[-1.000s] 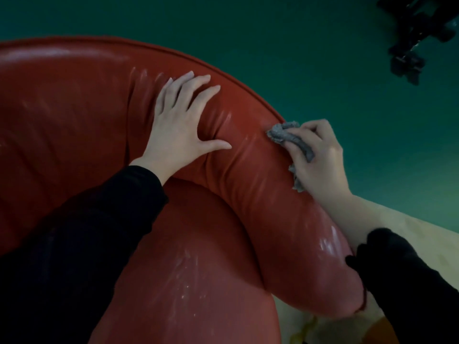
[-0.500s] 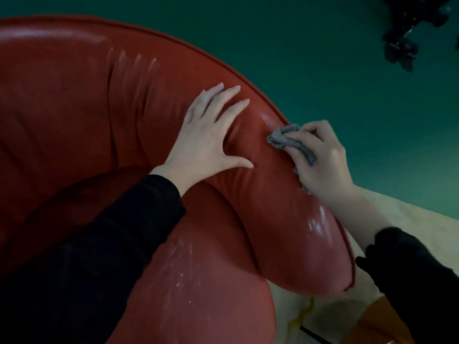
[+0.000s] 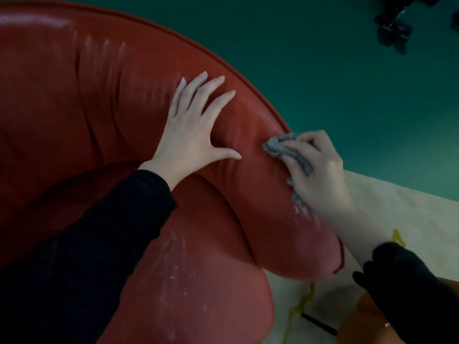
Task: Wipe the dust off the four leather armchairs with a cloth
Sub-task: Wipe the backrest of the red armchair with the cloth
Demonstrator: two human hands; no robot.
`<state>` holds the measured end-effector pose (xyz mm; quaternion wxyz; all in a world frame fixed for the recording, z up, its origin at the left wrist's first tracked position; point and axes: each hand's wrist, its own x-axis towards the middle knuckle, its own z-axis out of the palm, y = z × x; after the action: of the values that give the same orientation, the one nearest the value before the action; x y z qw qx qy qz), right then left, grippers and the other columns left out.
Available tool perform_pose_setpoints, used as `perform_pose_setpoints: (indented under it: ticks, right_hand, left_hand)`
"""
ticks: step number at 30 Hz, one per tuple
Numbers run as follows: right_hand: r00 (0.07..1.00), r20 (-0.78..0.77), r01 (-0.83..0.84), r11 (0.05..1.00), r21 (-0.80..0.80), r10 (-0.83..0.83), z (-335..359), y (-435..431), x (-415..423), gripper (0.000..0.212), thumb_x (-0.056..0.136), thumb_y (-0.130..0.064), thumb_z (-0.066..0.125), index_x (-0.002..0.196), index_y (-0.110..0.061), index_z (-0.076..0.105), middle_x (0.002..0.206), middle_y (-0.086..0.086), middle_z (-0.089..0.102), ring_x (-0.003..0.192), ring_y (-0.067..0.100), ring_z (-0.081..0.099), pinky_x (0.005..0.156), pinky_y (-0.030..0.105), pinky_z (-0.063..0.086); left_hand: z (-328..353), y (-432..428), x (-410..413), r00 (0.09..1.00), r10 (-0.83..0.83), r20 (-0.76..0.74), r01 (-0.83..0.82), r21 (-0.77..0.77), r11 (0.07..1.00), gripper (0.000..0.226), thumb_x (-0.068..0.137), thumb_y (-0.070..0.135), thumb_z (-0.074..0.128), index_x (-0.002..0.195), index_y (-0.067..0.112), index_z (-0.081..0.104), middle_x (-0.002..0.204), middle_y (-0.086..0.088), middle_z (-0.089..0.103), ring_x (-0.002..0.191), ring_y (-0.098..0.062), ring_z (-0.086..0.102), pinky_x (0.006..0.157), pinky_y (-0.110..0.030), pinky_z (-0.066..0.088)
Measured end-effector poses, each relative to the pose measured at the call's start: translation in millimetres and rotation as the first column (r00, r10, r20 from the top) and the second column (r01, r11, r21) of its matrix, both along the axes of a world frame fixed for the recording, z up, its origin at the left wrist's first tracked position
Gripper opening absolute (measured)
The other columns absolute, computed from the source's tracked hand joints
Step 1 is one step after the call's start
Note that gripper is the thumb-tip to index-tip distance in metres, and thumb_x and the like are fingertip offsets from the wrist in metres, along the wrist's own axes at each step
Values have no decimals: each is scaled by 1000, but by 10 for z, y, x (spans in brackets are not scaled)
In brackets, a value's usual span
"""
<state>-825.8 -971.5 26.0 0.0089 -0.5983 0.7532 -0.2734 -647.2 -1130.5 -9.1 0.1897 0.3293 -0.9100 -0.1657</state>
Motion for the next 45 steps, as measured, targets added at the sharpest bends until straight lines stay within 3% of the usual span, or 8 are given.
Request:
perform_pose_setpoints:
  ticks: [5, 10, 19, 26, 31, 37, 42, 45]
  right_hand:
    - [996, 45, -79, 991, 110, 75, 85, 348, 55, 19, 86, -11, 64, 101, -3, 71, 99, 8, 53, 79, -3, 49, 80, 9, 40]
    - [999, -37, 9, 1000, 19, -8, 118, 182, -156, 18, 85, -7, 67, 102, -1, 70, 96, 11, 52, 89, 9, 49, 87, 4, 33]
    - [996, 22, -90, 988, 129, 88, -29, 825, 124, 19, 86, -9, 64, 103, -2, 70, 98, 10, 55, 91, 15, 56, 86, 11, 40]
    - [992, -40, 118, 993, -13, -118, -65, 695, 59, 19, 87, -4, 65, 104, 1, 68, 99, 16, 54, 92, 17, 53, 82, 17, 41]
    - [999, -32, 46, 998, 36, -44, -238, 1195, 381, 21, 90, -10, 61, 104, 2, 69, 100, 14, 55, 91, 22, 57, 83, 25, 46]
    - [953, -82, 283, 953, -112, -292, -181, 1135, 296, 18, 88, -4, 64, 103, 3, 69, 96, 21, 55, 93, 20, 53, 88, 11, 37]
    - [948, -96, 294, 950, -105, -304, -424, 1355, 559, 18, 91, -7, 62, 104, 4, 68, 98, 22, 55, 90, 29, 58, 82, 30, 48]
    - [963, -117, 234, 969, -80, -243, -474, 1499, 697, 17, 91, -6, 62, 103, 5, 69, 96, 20, 56, 86, 30, 59, 77, 32, 50]
  left_hand:
    - [38, 262, -108, 995, -99, -17, 99, 12, 995, 108, 62, 72, 64, 150, 17, 33, 158, -5, 25, 148, -24, 11, 119, -35, -10]
    - [-35, 476, -233, 988, -157, -10, 157, 38, 987, 105, 64, 69, 67, 150, 18, 33, 159, -3, 22, 149, -23, 8, 119, -37, -6]
    - [-83, 493, -248, 991, -133, 22, 133, 9, 991, 103, 66, 74, 59, 149, 21, 33, 159, -2, 22, 149, -23, 7, 118, -35, -9]
    - [-103, 492, -241, 989, -145, 20, 145, 12, 989, 105, 66, 77, 58, 150, 21, 31, 159, -2, 21, 149, -23, 6, 118, -36, -9]
    - [-112, 486, -243, 989, -146, 5, 146, 4, 989, 104, 67, 75, 61, 150, 21, 31, 159, -2, 20, 149, -23, 6, 118, -35, -10]
    - [-102, 521, -211, 987, -162, -7, 162, -7, 987, 102, 71, 70, 63, 151, 17, 29, 160, -5, 18, 150, -25, 4, 118, -38, -6]
    - [-176, 694, -122, 982, -189, -17, 189, 8, 982, 103, 71, 67, 65, 153, 18, 26, 162, -4, 14, 150, -24, 3, 119, -42, 3]
    - [-215, 747, -70, 975, -221, -3, 221, 6, 975, 106, 69, 67, 67, 153, 19, 24, 162, -3, 11, 150, -23, 1, 118, -42, 5]
